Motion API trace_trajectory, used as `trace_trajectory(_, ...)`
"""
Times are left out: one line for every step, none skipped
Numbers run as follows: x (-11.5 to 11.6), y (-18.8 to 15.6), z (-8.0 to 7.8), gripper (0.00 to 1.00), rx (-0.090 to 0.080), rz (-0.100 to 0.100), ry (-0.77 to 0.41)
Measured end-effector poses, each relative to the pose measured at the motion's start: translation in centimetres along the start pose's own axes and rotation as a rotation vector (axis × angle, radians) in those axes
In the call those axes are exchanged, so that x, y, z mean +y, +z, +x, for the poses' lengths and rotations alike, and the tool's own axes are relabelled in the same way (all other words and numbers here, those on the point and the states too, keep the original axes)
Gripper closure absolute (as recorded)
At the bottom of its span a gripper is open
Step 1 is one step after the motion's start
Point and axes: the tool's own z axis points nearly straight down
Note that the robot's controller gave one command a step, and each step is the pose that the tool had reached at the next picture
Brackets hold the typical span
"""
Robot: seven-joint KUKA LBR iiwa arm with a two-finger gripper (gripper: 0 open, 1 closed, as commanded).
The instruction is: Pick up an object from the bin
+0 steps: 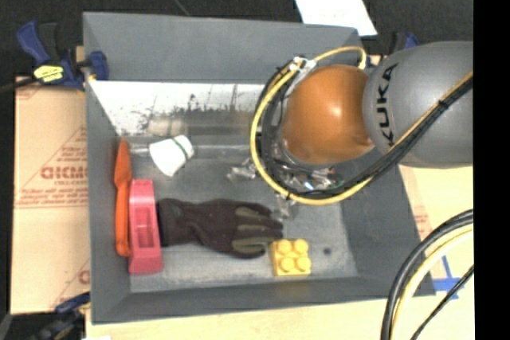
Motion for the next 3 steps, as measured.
trace_trajectory(4.8, 5.4, 3.2, 0.0, -0.004, -0.002, -0.067)
trace_trajectory(6.2, 5.6, 2.5, 0.0, -0.009, 0.01, -0.133)
trace_trajectory(6.2, 6.1, -0.4, 0.0, -0.007, 0.005, -0.086)
